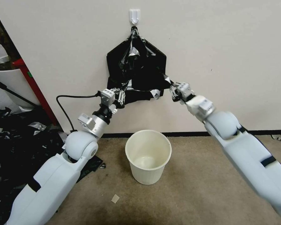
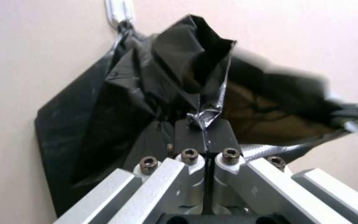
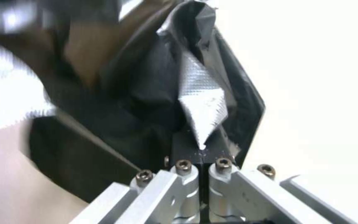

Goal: Place a trash bag onto the trash bin.

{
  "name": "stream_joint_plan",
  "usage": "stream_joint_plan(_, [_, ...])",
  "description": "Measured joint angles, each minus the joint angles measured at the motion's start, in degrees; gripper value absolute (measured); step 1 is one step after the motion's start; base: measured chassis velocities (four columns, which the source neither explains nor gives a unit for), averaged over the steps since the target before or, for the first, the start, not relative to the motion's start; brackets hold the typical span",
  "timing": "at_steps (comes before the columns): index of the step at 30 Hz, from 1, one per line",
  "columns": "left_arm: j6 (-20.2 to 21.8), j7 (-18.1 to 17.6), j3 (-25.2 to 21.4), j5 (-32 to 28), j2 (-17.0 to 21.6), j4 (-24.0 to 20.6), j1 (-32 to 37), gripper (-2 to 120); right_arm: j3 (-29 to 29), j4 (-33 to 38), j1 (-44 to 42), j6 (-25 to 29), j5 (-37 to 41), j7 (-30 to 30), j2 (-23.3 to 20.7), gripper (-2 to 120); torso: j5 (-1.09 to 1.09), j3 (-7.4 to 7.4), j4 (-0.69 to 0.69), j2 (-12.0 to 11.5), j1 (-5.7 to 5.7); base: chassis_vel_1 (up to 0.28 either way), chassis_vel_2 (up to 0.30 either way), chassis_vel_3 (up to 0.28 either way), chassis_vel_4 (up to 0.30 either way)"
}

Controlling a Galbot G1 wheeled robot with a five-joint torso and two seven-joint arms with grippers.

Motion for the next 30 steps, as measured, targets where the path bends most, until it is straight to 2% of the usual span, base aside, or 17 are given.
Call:
stream_joint_plan(1, [0.0, 0.0, 0.0, 0.0, 0.0, 0.0, 0.0, 0, 0.0, 0.0, 0.0, 0.0, 0.0, 0.0, 0.0, 0, 0.0, 0.0, 0.0, 0.0, 0.0, 0.0, 0.0, 0.0, 0.0])
stream_joint_plan(5, [-0.88, -0.4, -1.8, 1.51, -2.06, -3.11, 7.54, 0, 4.25, 14.31, -14.0, -6.32, 10.43, 8.88, 1.82, 0, -0.03, 0.0, -0.01, 0.0, 0.0, 0.0, 0.0, 0.0, 0.0])
stream_joint_plan(6, [-0.88, -0.4, -1.8, 1.51, -2.06, -3.11, 7.54, 0, 4.25, 14.31, -14.0, -6.32, 10.43, 8.88, 1.82, 0, -0.03, 0.0, -0.01, 0.0, 0.0, 0.0, 0.0, 0.0, 0.0])
stream_joint_plan(8, [-1.33, -0.56, -3.62, 2.36, -3.81, -5.66, 12.67, 0, 5.89, 20.14, -20.27, -9.76, 13.43, 14.33, 4.66, 0, 0.0, 0.0, 0.0, 0.0, 0.0, 0.0, 0.0, 0.0, 0.0])
stream_joint_plan(9, [-1.33, -0.56, -3.62, 2.36, -3.81, -5.66, 12.67, 0, 5.89, 20.14, -20.27, -9.76, 13.43, 14.33, 4.66, 0, 0.0, 0.0, 0.0, 0.0, 0.0, 0.0, 0.0, 0.0, 0.0])
stream_joint_plan(11, [-1.38, -0.99, -5.13, 2.25, -5.28, -8.28, 16.5, 0, 7.03, 24.44, -24.52, -12.92, 15.93, 20.03, 7.79, 0, -0.01, 0.0, 0.01, 0.0, 0.0, 0.0, 0.0, 0.0, 0.0])
stream_joint_plan(13, [-1.0, -1.25, -6.12, 1.21, -5.96, -10.53, 18.77, 0, 7.45, 27.47, -27.02, -14.91, 18.13, 22.64, 9.99, 0, -0.01, -0.01, 0.01, 0.0, -0.01, 0.0, 0.0, 0.0, 0.0])
stream_joint_plan(17, [1.02, -1.31, -7.08, -1.01, -5.93, -13.18, 20.2, 0, 7.59, 29.83, -28.86, -16.23, 19.32, 23.59, 12.17, 0, -0.01, 0.0, 0.01, 0.01, -0.01, 0.0, 0.0, 0.0, 0.0])
stream_joint_plan(23, [3.36, 0.49, -7.84, -1.65, -4.7, -13.39, 19.56, 0, 7.95, 29.42, -29.19, -17.12, 19.44, 23.62, 12.92, 0, -0.01, 0.0, 0.02, 0.01, -0.01, 0.0, 0.0, 0.0, 0.0])
stream_joint_plan(26, [3.35, 3.48, -6.92, -0.69, -4.57, -9.56, 18.51, 0, 7.55, 26.34, -29.26, -17.41, 19.09, 23.45, 13.07, 0, -0.01, 0.01, 0.01, 0.0, 0.0, 0.0, 0.0, 0.0, 0.0])
stream_joint_plan(27, [3.35, 3.48, -6.92, -0.69, -4.57, -9.56, 18.51, 0, 7.55, 26.34, -29.26, -17.41, 19.09, 23.45, 13.07, 0, -0.01, 0.01, 0.01, 0.0, 0.0, 0.0, 0.0, 0.0, 0.0])
stream_joint_plan(30, [2.09, 6.24, -5.36, 1.85, -6.12, -4.2, 17.15, 0, 6.32, 22.54, -29.1, -17.3, 17.72, 23.51, 13.43, 0, 0.0, 0.01, 0.01, 0.0, 0.0, 0.0, 0.0, 0.0, 0.0])
